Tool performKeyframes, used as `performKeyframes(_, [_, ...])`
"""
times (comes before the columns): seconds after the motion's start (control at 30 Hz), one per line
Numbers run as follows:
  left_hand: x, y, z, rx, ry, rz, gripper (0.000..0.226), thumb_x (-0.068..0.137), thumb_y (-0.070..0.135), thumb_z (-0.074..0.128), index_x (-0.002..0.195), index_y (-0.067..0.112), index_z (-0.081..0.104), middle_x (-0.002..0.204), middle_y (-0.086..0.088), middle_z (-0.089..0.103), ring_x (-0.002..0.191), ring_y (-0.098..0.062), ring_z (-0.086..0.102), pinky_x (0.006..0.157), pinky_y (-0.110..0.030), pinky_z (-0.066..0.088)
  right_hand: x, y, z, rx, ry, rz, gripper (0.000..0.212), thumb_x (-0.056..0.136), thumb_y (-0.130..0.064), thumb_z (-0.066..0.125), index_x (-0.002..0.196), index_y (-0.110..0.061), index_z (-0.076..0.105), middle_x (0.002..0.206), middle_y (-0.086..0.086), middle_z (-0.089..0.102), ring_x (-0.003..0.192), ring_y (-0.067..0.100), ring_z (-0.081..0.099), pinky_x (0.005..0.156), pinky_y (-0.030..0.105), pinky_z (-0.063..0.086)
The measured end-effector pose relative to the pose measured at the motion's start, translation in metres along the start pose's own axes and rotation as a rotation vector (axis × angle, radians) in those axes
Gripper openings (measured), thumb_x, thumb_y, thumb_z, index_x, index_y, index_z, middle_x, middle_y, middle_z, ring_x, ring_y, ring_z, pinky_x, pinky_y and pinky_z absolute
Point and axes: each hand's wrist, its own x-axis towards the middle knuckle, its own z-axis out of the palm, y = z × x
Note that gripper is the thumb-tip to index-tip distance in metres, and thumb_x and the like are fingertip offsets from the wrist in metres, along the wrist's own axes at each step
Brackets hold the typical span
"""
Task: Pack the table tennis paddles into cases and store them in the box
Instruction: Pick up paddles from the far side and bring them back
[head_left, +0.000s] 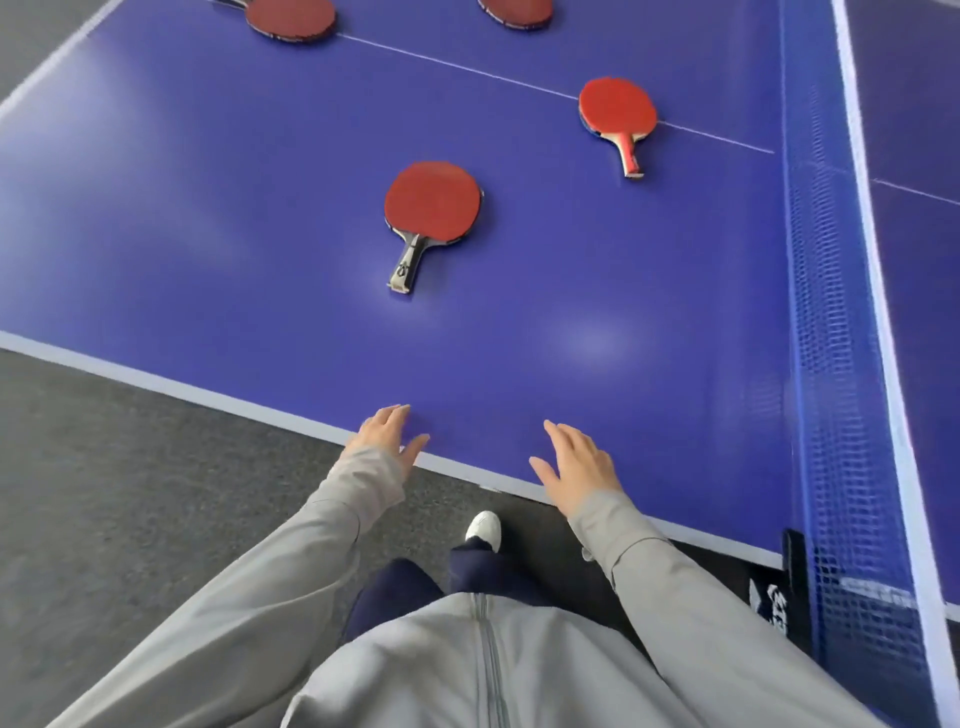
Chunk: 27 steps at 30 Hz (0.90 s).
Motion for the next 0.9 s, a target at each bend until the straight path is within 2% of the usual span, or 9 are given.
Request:
performKeyframes(0.17, [0.059,0.029,-0.026,-0.08,0.09,-0.049,0.059,0.093,0.043,0.05,0.143,0.018,0.032,0.146,0.0,0.036,0.13,-0.025,0.039,0.101,-0.042,0.041,0.049,0.023,-0.035,0.07,0.037,0.079,0.06,0.098,-0.043,0.04,0.149,-0.018,0.021,0.153,0.003,0.029,0.139,0.022,0.029,0.107,0.04,0.031])
performKeyframes(0.4, [0.142,0.035,-0.064,-0.077,0.118,-0.206,0.076,0.089,0.043,0.056,0.148,0.013,0.019,0.144,-0.008,0.031,0.132,-0.027,0.03,0.1,-0.045,0.04,0.131,0.042,-0.09,0.239,0.106,0.234,0.059,0.097,-0.039,0.044,0.147,-0.016,0.024,0.151,0.006,0.032,0.138,0.026,0.03,0.107,0.043,0.032])
performKeyframes(0.47, [0.165,0.032,-0.074,-0.078,0.161,-0.228,0.075,0.087,0.043,0.059,0.146,0.012,0.024,0.139,-0.01,0.035,0.128,-0.029,0.029,0.096,-0.047,0.041,0.159,0.043,-0.107,0.305,0.142,0.298,0.058,0.097,-0.038,0.045,0.146,-0.015,0.026,0.15,0.008,0.033,0.138,0.026,0.03,0.107,0.045,0.031])
performKeyframes(0.6, [0.209,0.043,-0.084,-0.145,0.202,-0.194,0.059,0.083,0.037,0.067,0.129,0.008,0.045,0.124,-0.014,0.044,0.117,-0.032,0.037,0.088,-0.046,0.044,0.219,0.046,-0.139,0.38,0.213,0.406,0.057,0.096,-0.037,0.047,0.145,-0.016,0.029,0.149,0.007,0.035,0.137,0.027,0.032,0.108,0.045,0.031])
performKeyframes(0.7, [0.234,0.058,-0.084,-0.203,0.231,-0.217,0.043,0.082,0.03,0.068,0.114,0.007,0.051,0.114,-0.011,0.049,0.109,-0.03,0.044,0.082,-0.041,0.041,0.269,0.049,-0.162,0.427,0.293,0.464,0.056,0.095,-0.036,0.049,0.143,-0.013,0.032,0.146,0.008,0.039,0.136,0.026,0.033,0.107,0.045,0.031])
performKeyframes(0.8, [0.25,0.07,-0.084,-0.252,0.197,-0.297,0.023,0.078,0.03,0.063,0.087,0.013,0.051,0.092,-0.003,0.052,0.086,-0.028,0.052,0.064,-0.033,0.039,0.32,0.054,-0.181,0.44,0.388,0.482,0.055,0.094,-0.034,0.052,0.14,-0.009,0.036,0.141,0.01,0.043,0.133,0.028,0.035,0.105,0.046,0.033])
performKeyframes(0.9, [0.244,0.082,-0.084,-0.397,0.191,-0.3,0.018,0.076,0.031,0.061,0.074,0.019,0.047,0.067,0.0,0.053,0.06,-0.023,0.05,0.048,-0.027,0.038,0.354,0.059,-0.198,0.377,0.507,0.488,0.057,0.092,-0.036,0.054,0.139,-0.007,0.037,0.14,0.013,0.044,0.132,0.03,0.036,0.102,0.045,0.033])
